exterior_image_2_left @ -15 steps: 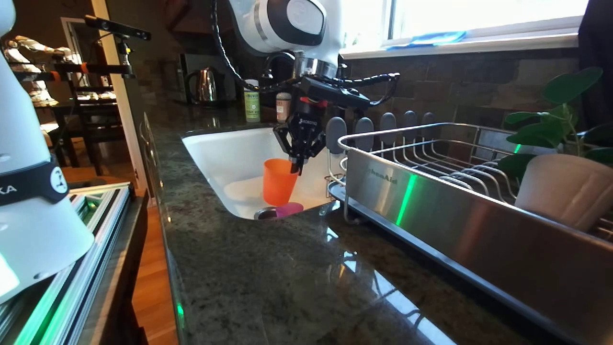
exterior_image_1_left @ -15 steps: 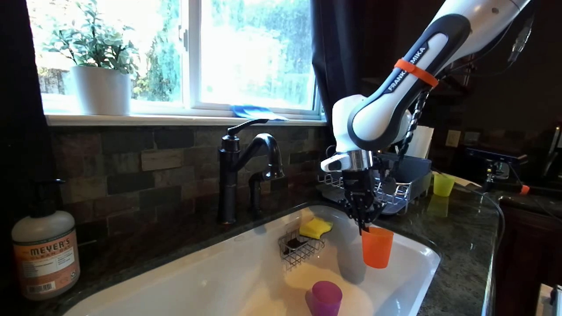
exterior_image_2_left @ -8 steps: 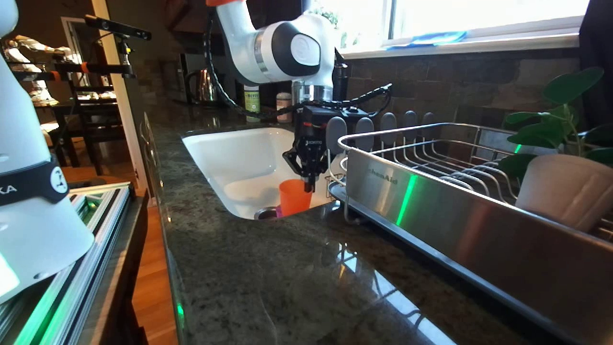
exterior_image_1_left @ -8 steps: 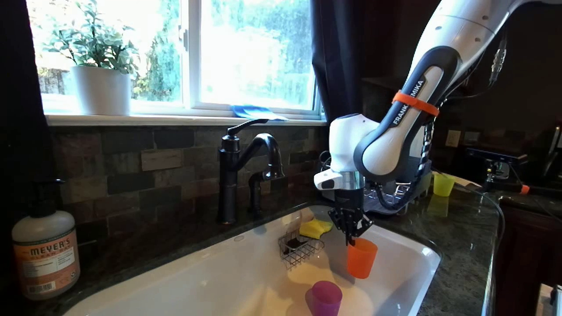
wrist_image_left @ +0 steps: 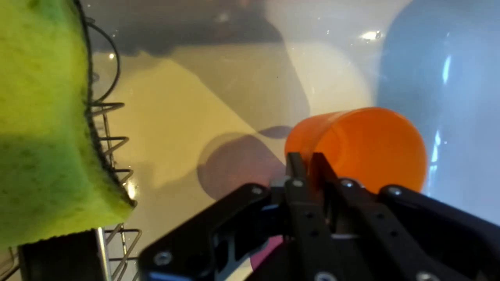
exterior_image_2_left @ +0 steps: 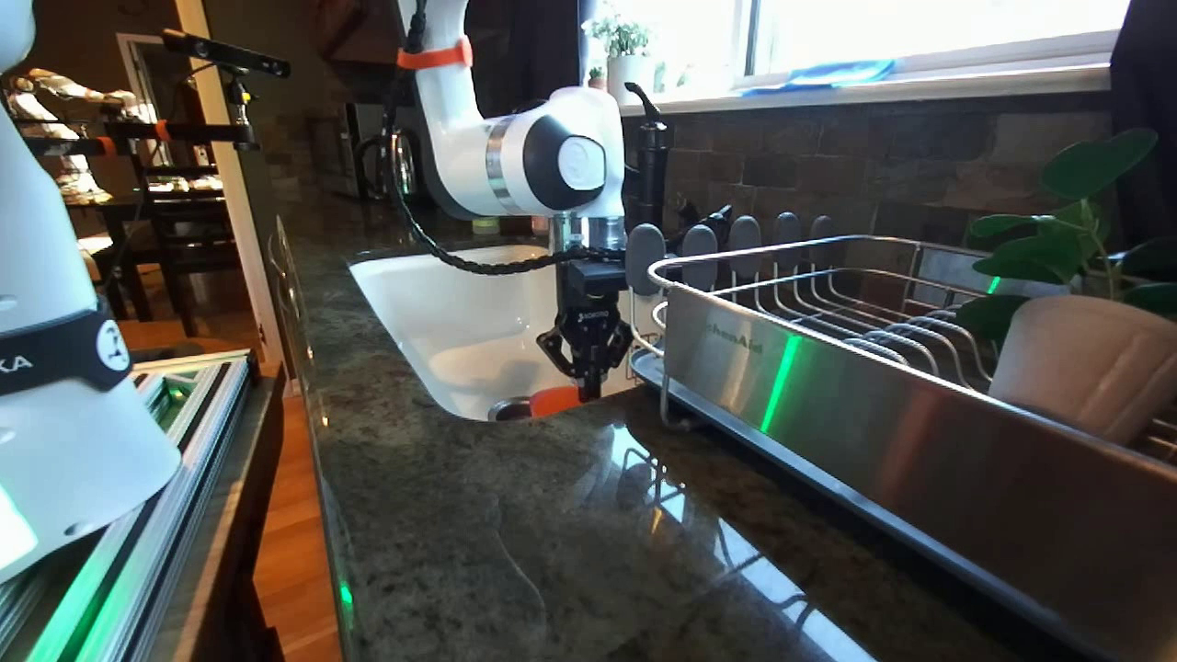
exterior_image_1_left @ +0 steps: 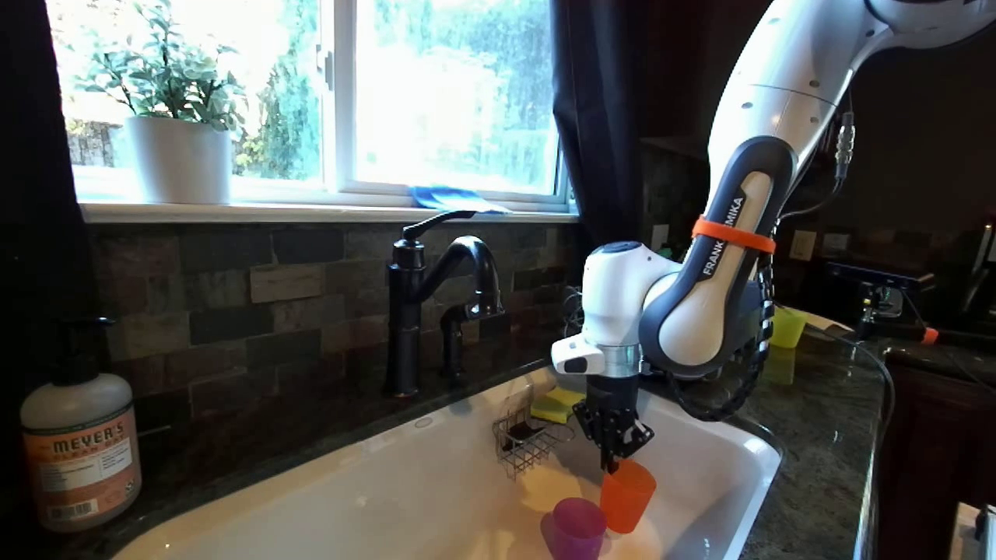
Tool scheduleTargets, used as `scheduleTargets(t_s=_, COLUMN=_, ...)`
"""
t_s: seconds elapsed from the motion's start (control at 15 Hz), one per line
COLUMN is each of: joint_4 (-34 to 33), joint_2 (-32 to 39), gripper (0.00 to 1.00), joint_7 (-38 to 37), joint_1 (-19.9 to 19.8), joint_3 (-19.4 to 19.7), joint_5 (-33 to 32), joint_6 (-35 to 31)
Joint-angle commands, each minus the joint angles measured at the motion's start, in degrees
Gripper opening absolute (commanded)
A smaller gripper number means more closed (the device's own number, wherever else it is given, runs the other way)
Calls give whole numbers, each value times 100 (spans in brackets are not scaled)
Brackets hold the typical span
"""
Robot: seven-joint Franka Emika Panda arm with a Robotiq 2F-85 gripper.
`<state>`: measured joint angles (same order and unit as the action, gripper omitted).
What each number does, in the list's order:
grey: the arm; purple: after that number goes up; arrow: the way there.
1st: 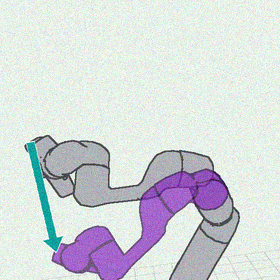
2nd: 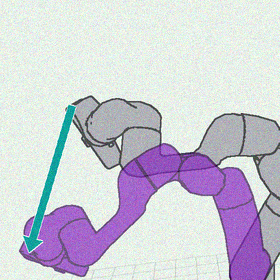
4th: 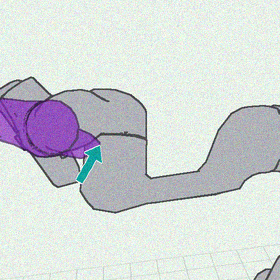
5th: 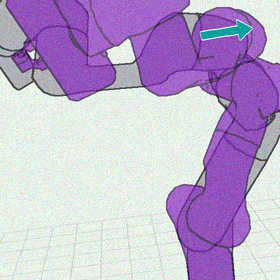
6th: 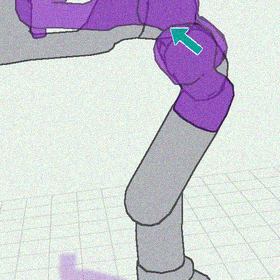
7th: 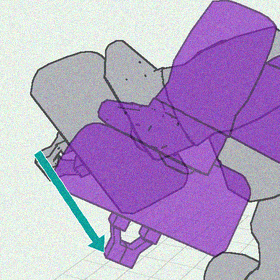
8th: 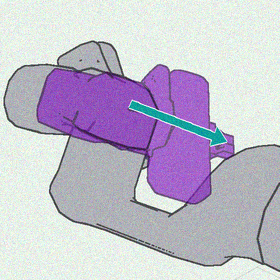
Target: Pick up the cup from the utensil holder and put it in the sink
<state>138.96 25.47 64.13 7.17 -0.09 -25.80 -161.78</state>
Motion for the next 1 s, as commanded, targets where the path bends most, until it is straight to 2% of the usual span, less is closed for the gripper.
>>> scheduleTargets(t_s=0.0, joint_4=-96, joint_2=208, gripper=44, joint_7=-298, joint_1=8, joint_3=-46, joint_5=-179, joint_6=-5)
scheduleTargets(t_s=0.13, joint_4=-46, joint_2=112, gripper=59, joint_7=-179, joint_1=-116, joint_3=-222, joint_5=-47, joint_6=88)
scheduleTargets(t_s=0.33, joint_4=70, joint_2=-332, gripper=81, joint_7=-312, joint_1=29, joint_3=-144, joint_5=-203, joint_6=210)
scheduleTargets(t_s=0.47, joint_4=149, joint_2=-688, gripper=97, joint_7=-169, joint_1=-70, joint_3=-332, joint_5=-34, joint_6=522)
scheduleTargets(t_s=0.6, joint_4=361, joint_2=-1176, gripper=100, joint_7=331, joint_1=-354, joint_3=-745, joint_5=310, joint_6=651)
scheduleTargets(t_s=0.73, joint_4=591, joint_2=-1629, gripper=100, joint_7=1074, joint_1=-650, joint_3=-1205, joint_5=895, joint_6=494)
scheduleTargets(t_s=0.87, joint_4=833, joint_2=-2095, gripper=100, joint_7=1978, joint_1=-842, joint_3=-1581, joint_5=1825, joint_6=499)
scheduleTargets(t_s=0.93, joint_4=942, joint_2=-2358, gripper=100, joint_7=2314, joint_1=-843, joint_3=-1641, joint_5=2267, joint_6=576)
